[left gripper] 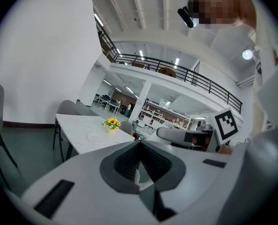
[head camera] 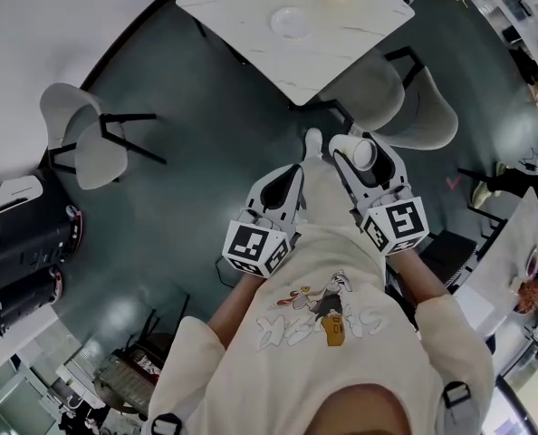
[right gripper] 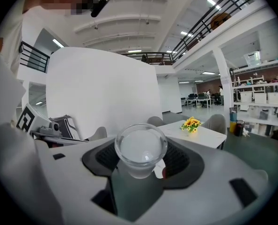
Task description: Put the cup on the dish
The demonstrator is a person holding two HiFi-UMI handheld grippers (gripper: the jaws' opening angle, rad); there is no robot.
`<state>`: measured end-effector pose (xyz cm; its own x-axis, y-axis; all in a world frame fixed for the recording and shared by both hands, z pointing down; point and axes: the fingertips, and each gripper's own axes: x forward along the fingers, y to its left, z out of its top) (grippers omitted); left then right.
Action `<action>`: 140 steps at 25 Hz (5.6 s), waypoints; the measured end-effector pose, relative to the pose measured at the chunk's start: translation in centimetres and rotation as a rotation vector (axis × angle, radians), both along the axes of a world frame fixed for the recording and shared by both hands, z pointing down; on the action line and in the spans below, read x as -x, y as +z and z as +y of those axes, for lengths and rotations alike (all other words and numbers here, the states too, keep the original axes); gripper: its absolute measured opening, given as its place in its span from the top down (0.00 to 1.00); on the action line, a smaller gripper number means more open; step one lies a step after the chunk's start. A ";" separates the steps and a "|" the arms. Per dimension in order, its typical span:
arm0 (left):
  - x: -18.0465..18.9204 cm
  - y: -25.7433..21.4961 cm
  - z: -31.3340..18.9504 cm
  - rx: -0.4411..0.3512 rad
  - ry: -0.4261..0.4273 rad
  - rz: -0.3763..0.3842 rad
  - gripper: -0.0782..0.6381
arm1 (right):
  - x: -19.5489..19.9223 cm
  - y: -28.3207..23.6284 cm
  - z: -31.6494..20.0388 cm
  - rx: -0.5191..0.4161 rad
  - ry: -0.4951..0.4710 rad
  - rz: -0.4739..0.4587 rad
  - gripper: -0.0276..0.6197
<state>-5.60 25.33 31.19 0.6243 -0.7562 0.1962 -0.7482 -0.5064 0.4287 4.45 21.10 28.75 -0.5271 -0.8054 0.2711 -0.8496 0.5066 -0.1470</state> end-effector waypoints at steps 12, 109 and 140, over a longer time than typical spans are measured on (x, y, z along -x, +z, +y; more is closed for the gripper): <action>-0.3 0.2 -11.1 0.012 -0.005 -0.057 0.89 | 0.1 0.6 -11.2 -0.006 -0.027 -0.016 0.54; -0.5 16.5 -42.8 0.065 -0.069 -0.151 0.89 | 3.9 16.9 -40.2 0.073 -0.200 0.127 0.54; -0.9 24.7 -46.7 0.062 -0.002 -0.308 0.89 | 4.8 28.6 -46.1 0.153 -0.189 0.289 0.54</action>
